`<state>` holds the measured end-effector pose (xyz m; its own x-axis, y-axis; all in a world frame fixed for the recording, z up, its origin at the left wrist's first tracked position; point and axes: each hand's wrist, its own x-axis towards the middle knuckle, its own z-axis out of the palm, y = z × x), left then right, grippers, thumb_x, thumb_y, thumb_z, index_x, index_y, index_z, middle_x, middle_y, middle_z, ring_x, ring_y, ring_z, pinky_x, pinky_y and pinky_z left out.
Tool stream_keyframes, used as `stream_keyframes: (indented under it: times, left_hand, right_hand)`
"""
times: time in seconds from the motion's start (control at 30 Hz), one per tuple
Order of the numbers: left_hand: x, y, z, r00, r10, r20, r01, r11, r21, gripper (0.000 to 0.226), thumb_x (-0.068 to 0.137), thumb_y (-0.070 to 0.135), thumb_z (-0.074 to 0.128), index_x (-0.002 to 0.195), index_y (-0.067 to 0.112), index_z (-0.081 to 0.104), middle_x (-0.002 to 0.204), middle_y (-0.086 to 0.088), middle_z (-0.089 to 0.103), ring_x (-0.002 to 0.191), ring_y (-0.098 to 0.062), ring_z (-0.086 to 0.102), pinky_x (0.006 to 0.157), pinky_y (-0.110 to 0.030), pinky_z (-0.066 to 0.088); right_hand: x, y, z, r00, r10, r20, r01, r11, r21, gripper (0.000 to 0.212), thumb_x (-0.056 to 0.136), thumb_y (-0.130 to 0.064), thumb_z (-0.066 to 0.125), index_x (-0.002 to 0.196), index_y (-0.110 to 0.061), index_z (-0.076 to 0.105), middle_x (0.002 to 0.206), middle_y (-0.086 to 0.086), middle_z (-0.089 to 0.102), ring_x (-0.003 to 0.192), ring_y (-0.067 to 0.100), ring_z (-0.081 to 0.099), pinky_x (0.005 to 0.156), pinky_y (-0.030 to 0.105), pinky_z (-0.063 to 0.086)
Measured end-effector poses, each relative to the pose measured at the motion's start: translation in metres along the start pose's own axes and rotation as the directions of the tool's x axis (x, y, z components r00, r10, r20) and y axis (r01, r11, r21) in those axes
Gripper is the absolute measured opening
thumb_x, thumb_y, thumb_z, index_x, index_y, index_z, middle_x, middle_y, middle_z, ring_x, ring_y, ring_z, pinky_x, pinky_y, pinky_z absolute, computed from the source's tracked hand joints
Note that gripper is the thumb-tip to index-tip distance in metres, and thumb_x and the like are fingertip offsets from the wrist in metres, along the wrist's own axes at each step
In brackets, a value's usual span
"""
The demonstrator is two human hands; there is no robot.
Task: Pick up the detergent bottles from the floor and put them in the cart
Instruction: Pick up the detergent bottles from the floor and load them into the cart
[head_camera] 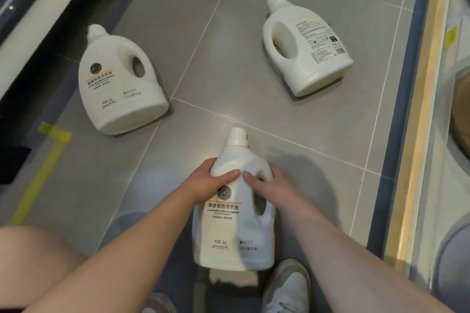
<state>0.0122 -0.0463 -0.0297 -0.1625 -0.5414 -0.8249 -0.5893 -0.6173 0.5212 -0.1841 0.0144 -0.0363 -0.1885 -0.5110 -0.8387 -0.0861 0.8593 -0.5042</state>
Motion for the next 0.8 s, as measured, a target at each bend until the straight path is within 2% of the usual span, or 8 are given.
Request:
stream_keyframes:
  times: [0.03,0.13,0.23,0.4,0.57,0.63,0.7,0.8]
  left_hand:
    - [0.001,0.000,-0.001,1.000,0.003,0.000,-0.003,1.000,-0.015,0.076,0.079,0.061,0.086,0.140,0.027,0.057,0.121,0.002,0.076,0.102,-0.018,0.077,0.094,-0.039,0.062]
    - [0.001,0.001,-0.003,1.000,0.009,0.000,-0.009,0.999,-0.045,0.075,0.073,0.061,0.090,0.134,0.026,0.063,0.117,0.002,0.078,0.099,-0.019,0.079,0.095,-0.044,0.063]
    - [-0.004,0.004,-0.005,0.998,0.041,-0.058,-0.046,0.994,-0.101,0.059,0.083,0.046,0.088,0.132,0.029,0.060,0.119,0.003,0.073,0.102,-0.018,0.075,0.096,-0.042,0.061]
    - [-0.015,0.033,-0.016,0.969,0.189,-0.161,-0.209,0.971,-0.116,0.061,0.083,0.042,0.089,0.134,0.030,0.060,0.119,0.008,0.068,0.099,-0.008,0.071,0.080,-0.026,0.058]
    - [-0.020,0.076,-0.034,0.884,0.390,-0.256,-0.436,0.886,-0.156,0.057,0.083,0.021,0.090,0.131,0.029,0.058,0.122,0.009,0.069,0.101,0.008,0.064,0.078,-0.011,0.054]
    - [-0.022,0.090,-0.043,0.845,0.462,-0.268,-0.506,0.854,-0.124,0.067,0.082,0.019,0.091,0.138,0.027,0.056,0.131,0.006,0.066,0.113,0.006,0.062,0.090,-0.013,0.054]
    - [-0.023,0.100,-0.051,0.817,0.511,-0.269,-0.545,0.835,-0.070,0.079,0.079,0.022,0.094,0.145,0.026,0.053,0.143,0.003,0.059,0.128,-0.005,0.058,0.106,-0.025,0.049]
    - [-0.028,0.106,-0.057,0.788,0.564,-0.247,-0.580,0.814,0.008,0.085,0.073,0.025,0.098,0.144,0.034,0.052,0.149,0.004,0.053,0.134,-0.003,0.052,0.112,-0.027,0.042]
  right_hand:
    - [0.000,0.001,0.001,1.000,-0.002,-0.012,0.003,1.000,0.012,0.094,0.053,-0.067,0.090,0.130,-0.021,0.062,0.112,-0.004,0.077,0.103,0.016,0.076,0.099,0.041,0.061]
    - [0.003,0.002,0.002,1.000,-0.014,-0.020,0.015,0.999,0.045,0.090,0.047,-0.066,0.091,0.121,-0.019,0.069,0.107,-0.002,0.080,0.099,0.018,0.078,0.098,0.045,0.062]
    - [0.004,-0.004,0.002,0.999,-0.039,-0.037,0.041,0.997,0.063,0.085,0.047,-0.063,0.094,0.116,-0.019,0.070,0.104,-0.002,0.081,0.096,0.018,0.079,0.096,0.047,0.063]
    - [-0.006,-0.036,-0.008,0.981,-0.162,-0.103,0.173,0.980,0.100,0.066,0.073,-0.037,0.097,0.124,-0.018,0.060,0.107,-0.001,0.076,0.096,0.019,0.075,0.087,0.039,0.062]
    - [-0.016,-0.083,-0.022,0.911,-0.363,-0.195,0.391,0.911,0.131,0.071,0.070,-0.031,0.099,0.128,-0.026,0.060,0.110,-0.008,0.075,0.102,0.014,0.075,0.088,0.037,0.063]
    - [-0.019,-0.098,-0.026,0.876,-0.430,-0.217,0.462,0.878,0.126,0.077,0.070,-0.030,0.099,0.134,-0.027,0.056,0.121,-0.006,0.072,0.110,0.012,0.072,0.096,0.036,0.060]
    - [-0.023,-0.108,-0.032,0.854,-0.475,-0.212,0.502,0.860,0.096,0.077,0.073,-0.031,0.098,0.135,-0.029,0.052,0.127,-0.005,0.068,0.114,0.010,0.068,0.100,0.033,0.057]
    - [-0.036,-0.110,-0.040,0.836,-0.509,-0.204,0.525,0.851,0.029,0.076,0.073,-0.033,0.097,0.130,-0.038,0.047,0.126,-0.012,0.065,0.113,-0.002,0.063,0.099,0.027,0.054]
